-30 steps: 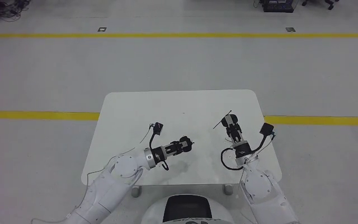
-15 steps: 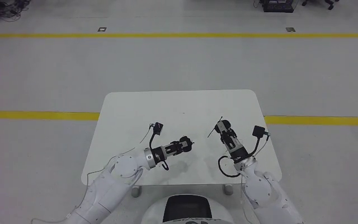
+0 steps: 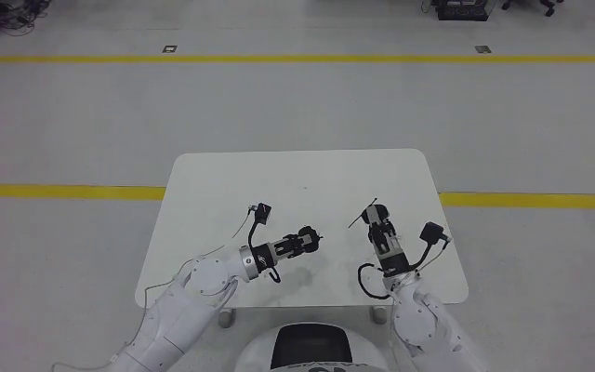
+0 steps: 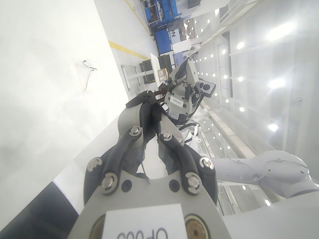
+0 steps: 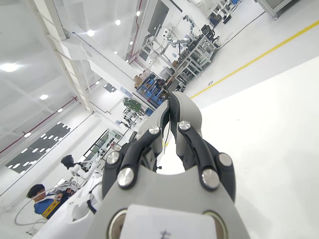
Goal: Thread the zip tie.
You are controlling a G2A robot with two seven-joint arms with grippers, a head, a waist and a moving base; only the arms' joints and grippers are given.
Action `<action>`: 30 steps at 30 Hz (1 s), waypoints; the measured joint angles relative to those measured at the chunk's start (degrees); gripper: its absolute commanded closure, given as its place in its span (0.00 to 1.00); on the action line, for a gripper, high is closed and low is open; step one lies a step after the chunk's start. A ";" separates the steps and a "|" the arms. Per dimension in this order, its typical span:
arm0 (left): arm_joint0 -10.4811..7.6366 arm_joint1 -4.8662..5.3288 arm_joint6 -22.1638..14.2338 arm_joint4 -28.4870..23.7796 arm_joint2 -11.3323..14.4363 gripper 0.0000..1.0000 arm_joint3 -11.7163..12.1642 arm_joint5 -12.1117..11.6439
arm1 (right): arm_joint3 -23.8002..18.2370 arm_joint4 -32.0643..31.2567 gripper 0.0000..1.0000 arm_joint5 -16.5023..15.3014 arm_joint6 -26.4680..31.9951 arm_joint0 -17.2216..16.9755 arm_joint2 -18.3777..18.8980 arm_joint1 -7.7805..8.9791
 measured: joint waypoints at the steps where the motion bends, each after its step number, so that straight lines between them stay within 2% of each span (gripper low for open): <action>1: 0.00 0.00 0.00 0.00 0.00 1.00 0.00 0.00 | 0.64 -0.09 1.00 0.00 -1.71 0.33 -1.01 0.09; 6: 0.00 0.00 0.00 0.00 0.00 1.00 0.00 0.00 | 2.91 0.41 1.00 0.00 -9.11 3.13 -6.65 1.02; 12: 0.00 0.00 0.00 0.00 0.00 1.00 0.00 0.00 | 5.32 0.21 1.00 0.00 -13.80 6.60 -12.24 2.80; 22: 0.00 0.00 0.00 0.00 0.00 1.00 0.00 0.00 | 5.43 -1.16 1.00 0.49 -13.93 6.77 -11.85 2.77; 27: 0.00 0.00 0.00 0.00 0.00 1.00 0.00 0.00 | 8.71 -12.23 1.00 0.02 -23.91 7.03 -12.66 2.08; 30: 0.00 0.00 0.00 0.00 0.00 1.00 0.00 0.00 | 10.86 -13.82 1.00 -0.01 -27.50 8.07 -14.62 1.54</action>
